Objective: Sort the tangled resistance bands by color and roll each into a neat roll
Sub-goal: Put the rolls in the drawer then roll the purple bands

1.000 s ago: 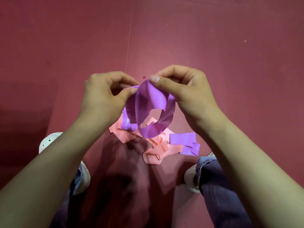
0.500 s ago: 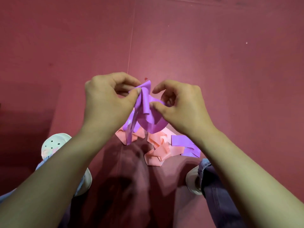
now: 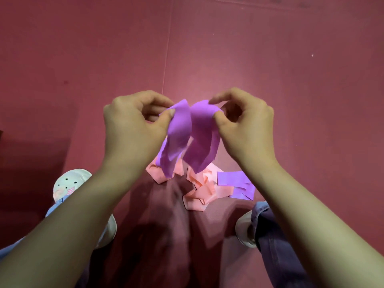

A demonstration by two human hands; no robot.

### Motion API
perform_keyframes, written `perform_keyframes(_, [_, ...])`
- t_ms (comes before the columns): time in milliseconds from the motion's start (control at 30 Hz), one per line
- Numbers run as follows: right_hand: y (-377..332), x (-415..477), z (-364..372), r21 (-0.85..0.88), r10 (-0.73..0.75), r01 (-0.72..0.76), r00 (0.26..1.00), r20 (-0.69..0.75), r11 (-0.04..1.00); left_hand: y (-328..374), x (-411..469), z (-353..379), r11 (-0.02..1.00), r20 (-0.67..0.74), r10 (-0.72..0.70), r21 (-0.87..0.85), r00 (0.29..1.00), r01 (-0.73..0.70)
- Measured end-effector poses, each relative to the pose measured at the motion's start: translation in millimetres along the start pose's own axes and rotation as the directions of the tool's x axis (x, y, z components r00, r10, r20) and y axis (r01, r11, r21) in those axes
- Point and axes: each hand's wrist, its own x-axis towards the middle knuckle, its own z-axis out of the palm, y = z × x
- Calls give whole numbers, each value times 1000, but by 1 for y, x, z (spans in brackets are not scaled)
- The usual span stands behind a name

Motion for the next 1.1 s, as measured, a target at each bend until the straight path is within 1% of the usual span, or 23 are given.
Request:
perform_keyframes(100, [-2,2,1,159,45,-60,994,99,985,-3,3,-2,993,-52,-106,-64,993,102])
perform_keyframes(200, [-4,1,1,266,33,-91,975,218,960,-3,6,-5,990,-94,-128,-71,987,121])
perform_keyframes(267, [-2,2,-1,386,31,-154,951,306,910,-4,8,-6,984,-106,-162,-96,981,152])
perform_keyframes(333, [-1,2,-2,479,20,-221,921,389,849,-6,10,-9,969,-79,-206,-155,975,192])
perform_keyframes(400, [0,3,-1,491,0,-229,907,422,840,-6,11,-10,952,0,-223,-214,975,217])
perform_keyframes(533, [-1,2,2,516,6,-240,910,415,822,-4,8,-7,942,126,-203,-246,971,229])
perform_keyframes(667, [-2,3,0,493,65,-241,935,348,836,-4,9,-8,886,190,-229,-366,955,285])
perform_keyframes(733, [-3,4,1,481,79,-233,945,318,845,-4,10,-9,874,206,-226,-389,952,292])
perform_keyframes(867, [-2,4,1,464,139,-273,943,302,843,-1,6,-6,879,253,-215,-371,943,300])
perform_keyframes(967, [-1,4,2,450,153,-278,944,293,849,0,5,-5,908,278,-185,-319,943,272])
perform_keyframes(1100, [0,4,2,442,155,-282,941,300,851,1,5,-4,944,233,-137,-263,963,198])
